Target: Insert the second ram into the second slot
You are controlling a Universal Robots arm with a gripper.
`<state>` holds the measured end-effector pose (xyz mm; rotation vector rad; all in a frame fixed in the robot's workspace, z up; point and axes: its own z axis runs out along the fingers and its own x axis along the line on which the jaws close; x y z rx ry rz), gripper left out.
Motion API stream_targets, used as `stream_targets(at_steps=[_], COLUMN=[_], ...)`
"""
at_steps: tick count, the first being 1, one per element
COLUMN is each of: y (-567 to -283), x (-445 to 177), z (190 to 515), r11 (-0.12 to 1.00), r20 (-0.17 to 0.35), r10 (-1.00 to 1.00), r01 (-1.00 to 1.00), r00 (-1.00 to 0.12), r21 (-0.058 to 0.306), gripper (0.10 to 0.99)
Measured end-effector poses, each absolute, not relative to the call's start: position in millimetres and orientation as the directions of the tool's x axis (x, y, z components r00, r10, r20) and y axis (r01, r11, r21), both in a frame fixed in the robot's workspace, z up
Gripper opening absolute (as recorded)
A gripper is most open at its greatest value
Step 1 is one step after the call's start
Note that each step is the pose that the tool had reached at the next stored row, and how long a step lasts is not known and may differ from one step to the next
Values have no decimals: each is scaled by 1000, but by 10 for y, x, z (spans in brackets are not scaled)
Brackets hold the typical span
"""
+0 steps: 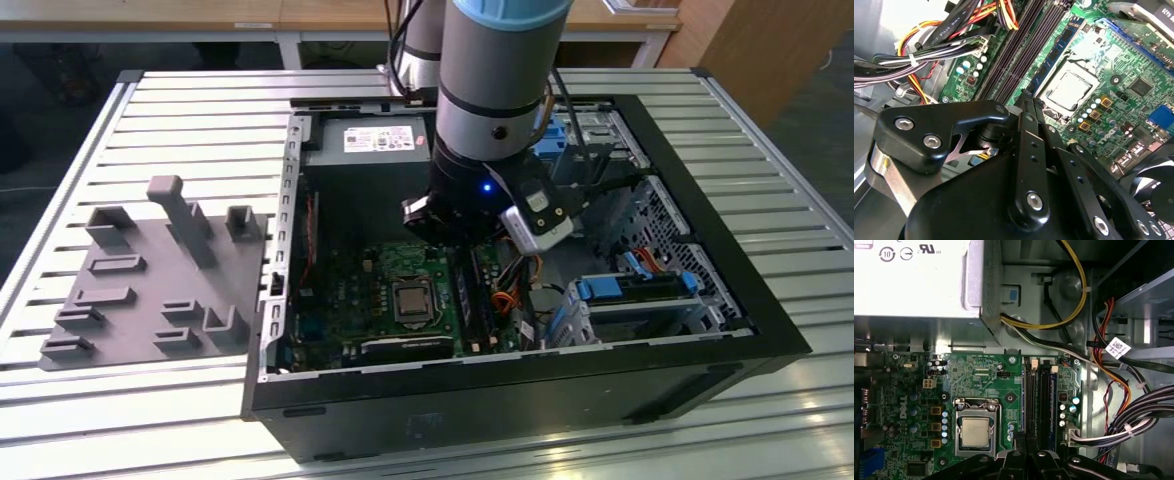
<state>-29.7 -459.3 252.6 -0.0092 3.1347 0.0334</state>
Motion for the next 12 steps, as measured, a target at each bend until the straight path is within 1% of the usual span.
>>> stream_targets(at_steps=[12], y=[-4629], x=[-281], z=[2494], r11=[1000], r20=[0], r10=[-5], r01=[-5], r00=[-1000], r21=[21], gripper=[114])
